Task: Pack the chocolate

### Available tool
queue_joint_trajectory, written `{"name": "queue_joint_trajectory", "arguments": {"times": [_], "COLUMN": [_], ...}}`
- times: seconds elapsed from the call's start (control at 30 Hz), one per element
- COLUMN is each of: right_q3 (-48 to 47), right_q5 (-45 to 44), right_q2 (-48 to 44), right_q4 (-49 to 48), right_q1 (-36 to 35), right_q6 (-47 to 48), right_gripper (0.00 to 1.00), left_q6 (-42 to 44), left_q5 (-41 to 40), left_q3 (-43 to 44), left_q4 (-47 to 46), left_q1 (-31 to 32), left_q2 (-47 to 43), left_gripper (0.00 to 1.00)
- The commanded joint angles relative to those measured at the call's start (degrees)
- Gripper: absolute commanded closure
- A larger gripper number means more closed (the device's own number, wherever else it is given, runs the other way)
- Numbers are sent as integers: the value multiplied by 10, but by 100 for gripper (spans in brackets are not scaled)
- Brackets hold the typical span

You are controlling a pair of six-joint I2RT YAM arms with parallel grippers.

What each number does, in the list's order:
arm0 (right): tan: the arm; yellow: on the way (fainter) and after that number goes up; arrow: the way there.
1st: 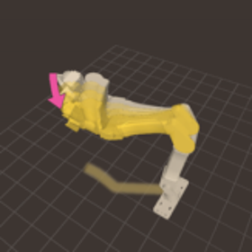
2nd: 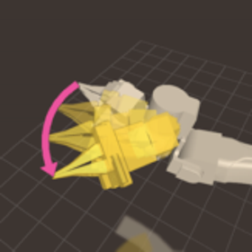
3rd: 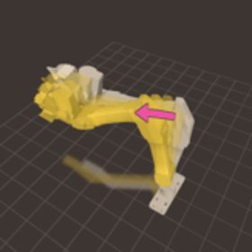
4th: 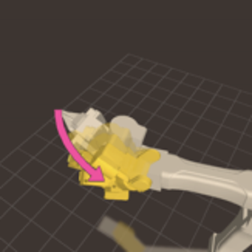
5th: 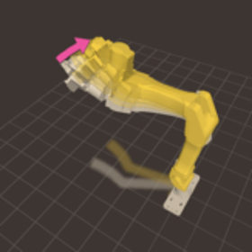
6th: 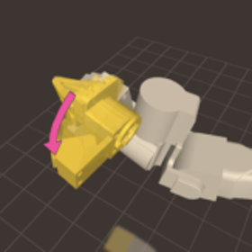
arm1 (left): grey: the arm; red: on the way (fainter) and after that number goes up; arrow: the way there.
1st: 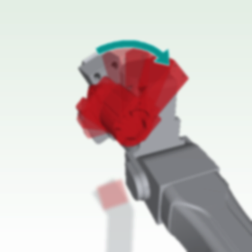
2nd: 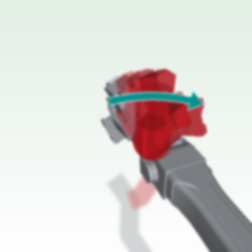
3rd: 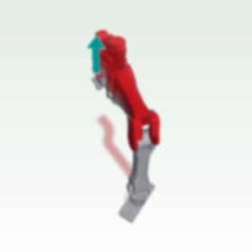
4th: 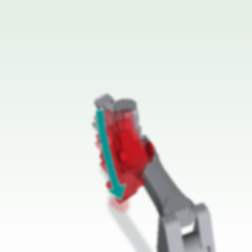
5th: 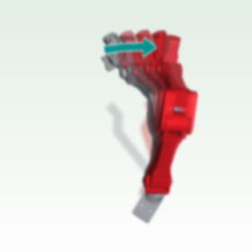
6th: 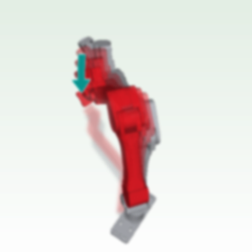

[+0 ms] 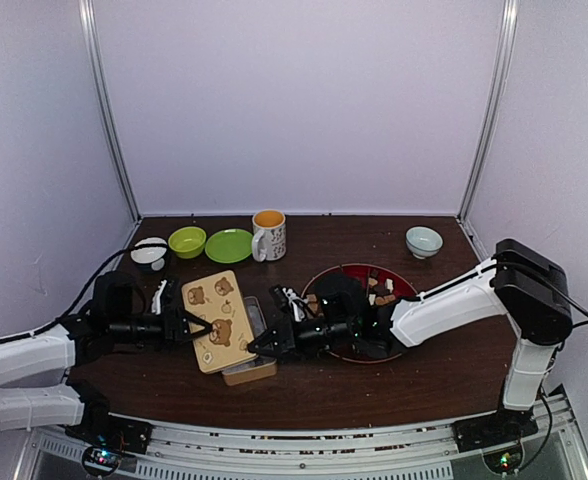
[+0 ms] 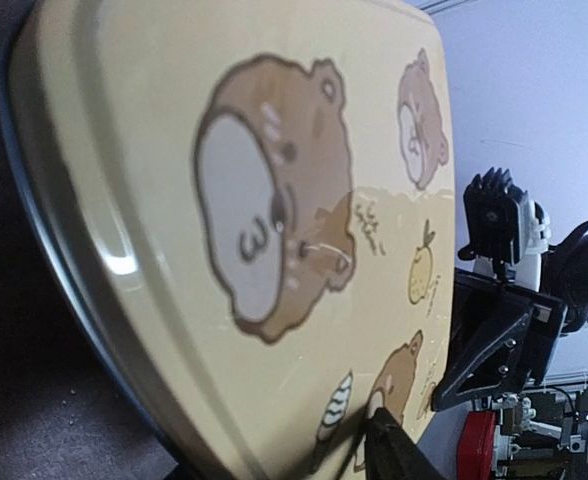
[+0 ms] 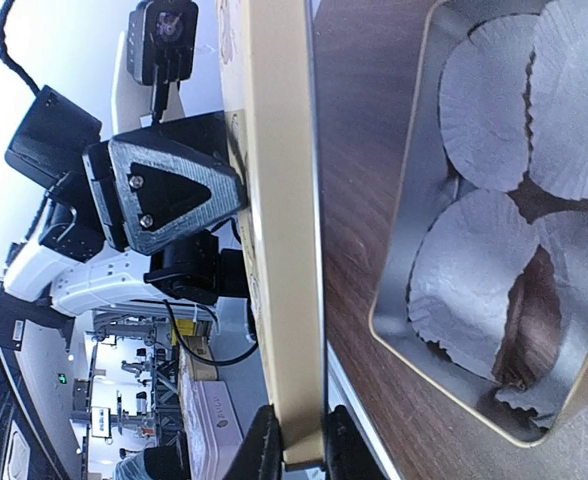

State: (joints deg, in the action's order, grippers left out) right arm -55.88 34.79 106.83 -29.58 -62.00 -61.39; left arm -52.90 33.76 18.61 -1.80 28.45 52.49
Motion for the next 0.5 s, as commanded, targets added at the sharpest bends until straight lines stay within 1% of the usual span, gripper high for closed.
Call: {"name": "queue_joint_trajectory", "arguments": {"times": [0.0, 0.17, 0.23, 0.3, 0.37, 0.47], "right_q3": [1, 4, 3, 1, -1, -6], "right_q5": [-14, -17, -17, -15, -15, -25], "right_q2": [-22, -20, -17, -15, -13, -14], "right_q4": [-61, -66, -69, -75, -81, -70], "right_q1": [-1, 5, 6, 5, 5, 6], "right_q6": [-22, -21, -20, -20, -21, -12], "right_gripper": [94, 91, 88, 86, 83, 74], "left_q6": [3, -19, -26, -42, -65, -74], "left_q5": [0, -12, -14, -16, -11, -4], "left_q3": [17, 6, 6, 1, -12, -17], "left_q4": [-18, -38, -40, -51, -87, -114], "left_q1": [6, 6, 6, 6, 6, 5], "left_q2": [-59, -126, -142, -148, -145, -136], "left_gripper": [59, 68, 74, 82, 87, 98]}}
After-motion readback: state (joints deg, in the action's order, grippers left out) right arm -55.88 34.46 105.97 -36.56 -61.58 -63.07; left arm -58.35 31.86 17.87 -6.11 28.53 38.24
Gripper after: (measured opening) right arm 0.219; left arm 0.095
